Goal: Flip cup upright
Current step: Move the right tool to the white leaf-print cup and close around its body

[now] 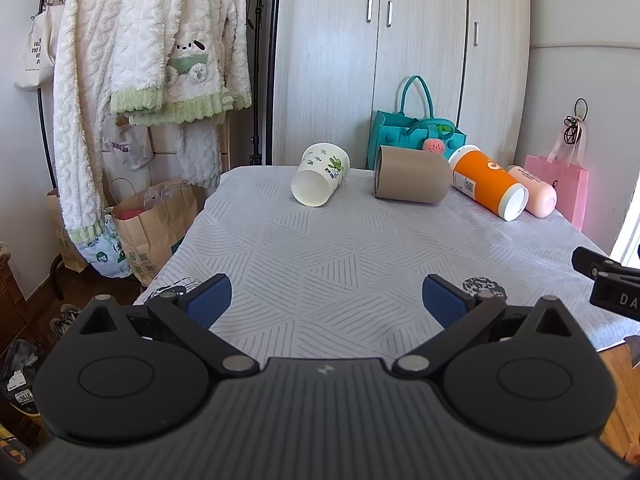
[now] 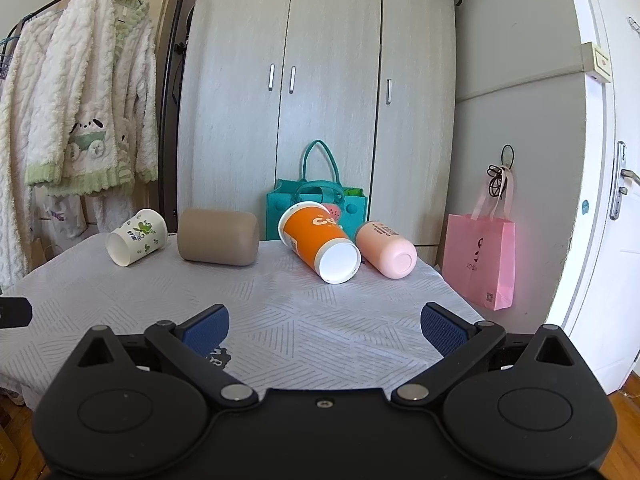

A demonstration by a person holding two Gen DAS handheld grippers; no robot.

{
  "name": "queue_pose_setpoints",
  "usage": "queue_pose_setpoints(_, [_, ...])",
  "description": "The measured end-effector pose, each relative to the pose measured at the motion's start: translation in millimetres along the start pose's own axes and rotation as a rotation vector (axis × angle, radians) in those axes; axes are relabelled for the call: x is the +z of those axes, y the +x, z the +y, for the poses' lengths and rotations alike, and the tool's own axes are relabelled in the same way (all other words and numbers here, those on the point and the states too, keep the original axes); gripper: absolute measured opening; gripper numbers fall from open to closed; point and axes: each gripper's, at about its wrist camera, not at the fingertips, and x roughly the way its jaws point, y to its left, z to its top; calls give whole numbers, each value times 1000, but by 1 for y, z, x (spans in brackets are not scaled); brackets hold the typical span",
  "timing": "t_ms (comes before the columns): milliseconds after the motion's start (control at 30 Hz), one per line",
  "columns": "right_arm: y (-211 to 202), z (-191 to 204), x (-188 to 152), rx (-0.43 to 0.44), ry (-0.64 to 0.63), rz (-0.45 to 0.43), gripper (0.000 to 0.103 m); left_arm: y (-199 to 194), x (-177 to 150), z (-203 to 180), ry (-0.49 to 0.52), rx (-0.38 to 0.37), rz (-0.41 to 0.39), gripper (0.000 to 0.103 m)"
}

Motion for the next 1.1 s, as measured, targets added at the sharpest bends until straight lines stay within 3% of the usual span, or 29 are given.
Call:
queue_pose_setpoints(233, [9,3,16,108,-8,45,103,6,15,12,12,-2,14,103])
queue_pose_setpoints(467, [35,16,53,411,-47,228,103,26,38,39,-39,-35,62,103])
queue_pose_setpoints(600, [54,28,73,525,-40,322,103,42,51,59,-72,-54,101,103])
queue_pose_setpoints(833, [95,60,95,673,-9,469,103,66,77,85,-75,-80,123,103])
queue_pose_setpoints(1100, [142,99,109,737,33,566,103,91,101,114,-131,-125,158,103])
